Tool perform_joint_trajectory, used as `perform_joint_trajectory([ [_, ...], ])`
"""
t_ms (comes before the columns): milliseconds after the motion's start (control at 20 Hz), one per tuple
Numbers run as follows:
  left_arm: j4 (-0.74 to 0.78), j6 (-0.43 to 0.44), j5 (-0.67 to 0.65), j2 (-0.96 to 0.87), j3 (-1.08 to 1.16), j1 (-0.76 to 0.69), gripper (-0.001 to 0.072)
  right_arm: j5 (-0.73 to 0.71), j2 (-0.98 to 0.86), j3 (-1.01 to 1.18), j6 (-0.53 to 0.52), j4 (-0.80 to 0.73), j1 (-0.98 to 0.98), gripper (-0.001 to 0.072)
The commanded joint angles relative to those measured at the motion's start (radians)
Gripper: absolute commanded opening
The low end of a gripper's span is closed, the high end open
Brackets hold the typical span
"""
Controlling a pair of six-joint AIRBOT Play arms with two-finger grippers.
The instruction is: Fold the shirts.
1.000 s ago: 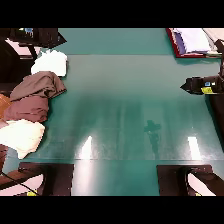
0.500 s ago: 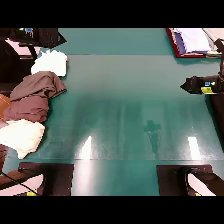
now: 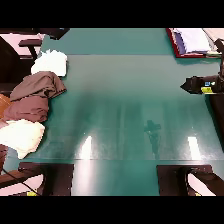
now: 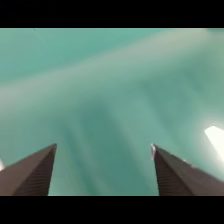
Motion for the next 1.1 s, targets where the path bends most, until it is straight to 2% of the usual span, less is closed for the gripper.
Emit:
perform_joint_trajectory([
  [0, 0.321, -0.09, 0.124, -0.086, -0.001, 0.002, 0.0694, 0.002, 0.0, 0.0, 0.0, 0.001, 0.0, 0.0014],
  [100, 0.399, -0.129, 0.13, -0.186, -0.001, 0.016, 0.0694, 0.001, 0.0, 0.0, 0.0, 0.0, 0.0, 0.0014],
  [250, 0.4, -0.175, 0.186, -0.359, -0.001, 0.066, 0.0694, 0.001, 0.0, 0.0, 0.0, 0.0, 0.0, 0.0014],
  [450, 0.392, -0.283, 0.28, -0.535, -0.001, 0.145, 0.0695, 0.002, 0.0, 0.0, 0.0, 0.001, 0.0, 0.0014],
  [850, 0.383, -0.282, 0.394, -0.669, 0.0, 0.179, 0.0691, 0.014, 0.0, 0.0, 0.0, 0.001, 0.0, 0.0014],
  [900, 0.383, -0.283, 0.393, -0.671, 0.0, 0.179, 0.058, 0.013, 0.0, 0.0, 0.0, 0.001, 0.0, 0.0014],
  [1050, 0.383, -0.282, 0.359, -0.661, 0.005, 0.179, 0.0025, 0.008, 0.0, 0.0, 0.0, 0.001, 0.0, 0.0014],
])
